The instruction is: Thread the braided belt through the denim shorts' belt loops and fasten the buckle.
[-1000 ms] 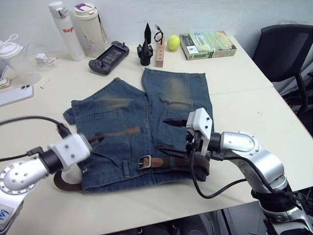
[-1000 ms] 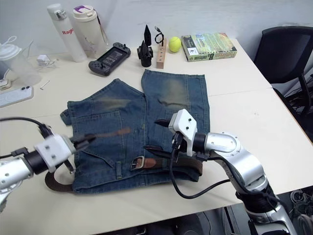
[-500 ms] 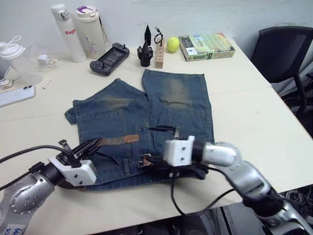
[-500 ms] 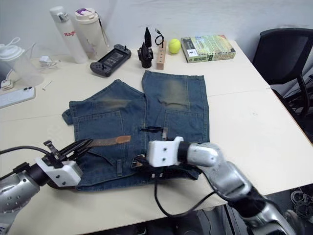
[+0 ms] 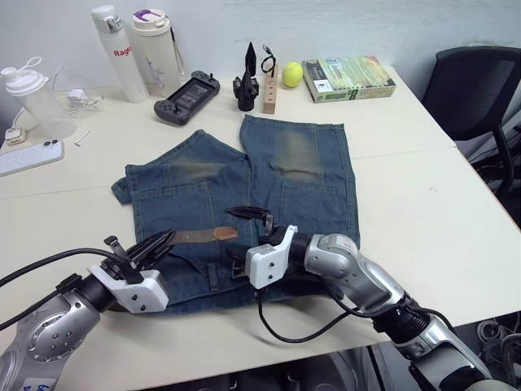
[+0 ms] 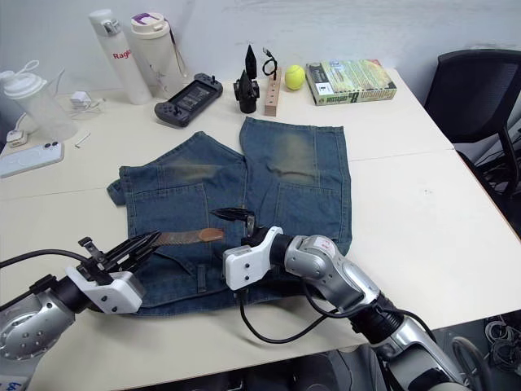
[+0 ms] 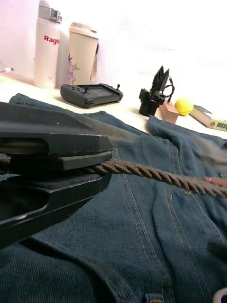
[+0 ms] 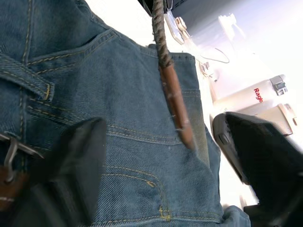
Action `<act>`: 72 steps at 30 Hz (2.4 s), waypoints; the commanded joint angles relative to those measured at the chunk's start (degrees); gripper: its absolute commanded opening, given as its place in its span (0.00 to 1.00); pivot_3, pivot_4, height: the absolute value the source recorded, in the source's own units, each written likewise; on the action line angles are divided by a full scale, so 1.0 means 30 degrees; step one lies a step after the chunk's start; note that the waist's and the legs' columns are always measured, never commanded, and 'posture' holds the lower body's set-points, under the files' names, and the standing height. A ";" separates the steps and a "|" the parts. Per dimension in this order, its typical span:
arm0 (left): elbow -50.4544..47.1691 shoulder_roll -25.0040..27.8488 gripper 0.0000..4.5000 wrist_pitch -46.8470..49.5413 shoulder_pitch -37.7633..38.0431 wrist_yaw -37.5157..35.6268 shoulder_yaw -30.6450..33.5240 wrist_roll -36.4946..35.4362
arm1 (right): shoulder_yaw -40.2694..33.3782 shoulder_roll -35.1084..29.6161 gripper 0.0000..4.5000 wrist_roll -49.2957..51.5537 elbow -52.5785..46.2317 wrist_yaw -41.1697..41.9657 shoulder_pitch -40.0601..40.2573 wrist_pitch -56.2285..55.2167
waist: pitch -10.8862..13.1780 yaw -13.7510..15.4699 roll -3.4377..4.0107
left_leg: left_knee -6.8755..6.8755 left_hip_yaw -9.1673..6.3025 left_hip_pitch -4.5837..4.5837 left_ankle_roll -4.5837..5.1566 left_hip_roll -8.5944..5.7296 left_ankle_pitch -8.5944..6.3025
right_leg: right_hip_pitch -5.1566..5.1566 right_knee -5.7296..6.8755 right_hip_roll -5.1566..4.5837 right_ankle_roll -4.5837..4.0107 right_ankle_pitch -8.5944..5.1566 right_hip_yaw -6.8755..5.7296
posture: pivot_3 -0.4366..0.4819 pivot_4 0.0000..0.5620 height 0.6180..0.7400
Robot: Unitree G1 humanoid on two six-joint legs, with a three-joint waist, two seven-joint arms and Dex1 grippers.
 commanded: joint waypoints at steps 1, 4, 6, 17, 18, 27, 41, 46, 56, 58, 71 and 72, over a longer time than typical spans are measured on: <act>-0.0656 -0.0149 0.04 -0.0123 -0.0058 -0.0016 0.0258 0.0154 | -0.0499 0.0266 0.53 0.0231 -0.0421 0.0060 0.0018 -0.0451 | 0.0000 -0.0001 0.0000 | 0.0000 -0.0002 0.0000 0.0000 0.0000 0.0000 | 0.0001 0.0000 0.0000 0.0000 0.0000 0.0000 | 0.48 0.27 0.87; -0.0581 -0.0157 0.04 -0.0120 -0.0214 -0.0053 0.0132 0.0270 | -0.0554 0.0320 0.23 0.0326 -0.0436 0.0271 0.0099 -0.0516 | 0.0000 0.0012 0.0000 | 0.0003 -0.0004 0.0000 0.0000 0.0000 0.0000 | 0.0003 0.0003 -0.0001 0.0000 0.0000 0.0002 | 0.48 0.27 0.87; -0.0483 -0.0147 0.04 -0.0137 -0.0347 -0.0072 0.0055 0.0357 | -0.0569 0.0337 0.03 0.0290 -0.0444 0.0355 0.0118 -0.0582 | 0.0000 0.0015 0.0000 | 0.0011 -0.0018 -0.0002 0.0001 -0.0001 0.0000 | 0.0013 0.0004 -0.0002 0.0000 0.0000 0.0001 | 0.48 0.27 0.87; -0.0530 -0.0050 0.37 0.0885 -0.0842 -0.1355 -0.0497 -0.0841 | -0.0631 0.0431 0.00 -0.0334 -0.0523 0.0283 0.0298 -0.0345 | 0.0000 0.0011 -0.0001 | 0.0021 -0.0027 -0.0001 0.0001 -0.0001 0.0000 | 0.0013 0.0030 -0.0002 0.0000 0.0000 -0.0002 | 0.48 0.27 0.87; -0.0637 -0.0038 0.47 0.1216 -0.0790 -0.1698 -0.0586 -0.1198 | -0.0676 0.0459 0.00 -0.0424 -0.0491 0.0212 0.0292 -0.0317 | 0.0000 0.0005 0.0000 | 0.0021 -0.0025 -0.0001 0.0001 -0.0001 0.0000 | 0.0014 0.0032 -0.0002 0.0000 0.0000 0.0000 | 0.48 0.27 0.87; -0.7858 0.1741 0.79 1.4364 0.4010 -0.4540 0.5932 -2.1613 | -0.0893 0.0237 0.00 -0.1192 0.0805 -0.0316 -0.0258 -0.1198 | -0.0001 -0.0040 -0.0002 | 0.0058 -0.0102 0.0002 -0.0016 0.0028 0.0006 | 0.0042 0.0049 -0.0006 -0.0036 -0.0022 0.0003 | 0.48 0.27 0.87; -0.7698 -0.2274 0.79 1.5800 0.4905 1.0692 -0.0089 -4.1341 | -0.0662 0.0877 0.00 -0.3802 0.2139 -0.2880 -0.1050 -0.3159 | -0.0001 0.0040 -0.0001 | 0.0103 -0.0386 0.0073 -0.0035 -0.0036 0.0013 | 0.0316 -0.0177 0.0090 -0.0055 -0.0039 0.0102 | 0.48 0.27 0.87; -0.7399 -0.4266 0.79 1.4494 0.2420 1.3603 -0.1667 -4.2376 | -0.0715 0.0768 0.00 -0.4100 0.2308 -0.3108 -0.1144 -0.3520 | -0.0003 0.0064 -0.0004 | 0.0113 -0.0407 0.0066 -0.0036 -0.0047 0.0019 | 0.0335 -0.0189 0.0105 -0.0054 -0.0039 0.0110 | 0.48 0.27 0.87; -0.7190 -0.6766 0.79 1.2533 0.0581 1.8048 -0.2889 -4.3367 | -0.0768 0.0747 0.00 -0.4119 0.2301 -0.3033 -0.1125 -0.3900 | -0.0006 0.0052 -0.0008 | 0.0154 -0.0422 0.0056 -0.0044 -0.0031 0.0026 | 0.0346 -0.0198 0.0144 -0.0054 -0.0039 0.0110 | 0.48 0.27 0.87; -0.7166 -0.6870 0.68 1.2581 -0.0146 1.8430 -0.3164 -4.3229 | -0.0760 0.0750 0.00 -0.4102 0.2250 -0.2996 -0.1088 -0.3924 | -0.0006 0.0206 -0.0009 | 0.0186 -0.0439 0.0052 -0.0043 -0.0037 0.0026 | 0.0367 -0.0196 0.0142 -0.0054 -0.0039 0.0104 | 0.48 0.27 0.87; -0.7593 -0.7341 0.02 1.2666 -0.0764 1.9653 -0.3315 -4.2971 | -0.0925 0.0760 0.00 -0.3841 0.2242 -0.2625 -0.0839 -0.3494 | -0.0006 0.0487 -0.0008 | 0.0220 -0.0450 0.0046 -0.0041 -0.0031 0.0025 | 0.0376 -0.0195 0.0160 -0.0052 -0.0038 0.0107 | 0.48 0.27 0.87; -0.7700 -0.7182 0.02 1.2814 -0.0954 1.9316 -0.3210 -4.3039 | -0.0886 0.0783 0.00 -0.3574 0.2194 -0.2279 -0.0720 -0.3281 | -0.0006 0.0496 -0.0009 | 0.0220 -0.0451 0.0045 -0.0042 -0.0033 0.0025 | 0.0376 -0.0196 0.0160 -0.0052 -0.0038 0.0107 | 0.48 0.27 0.87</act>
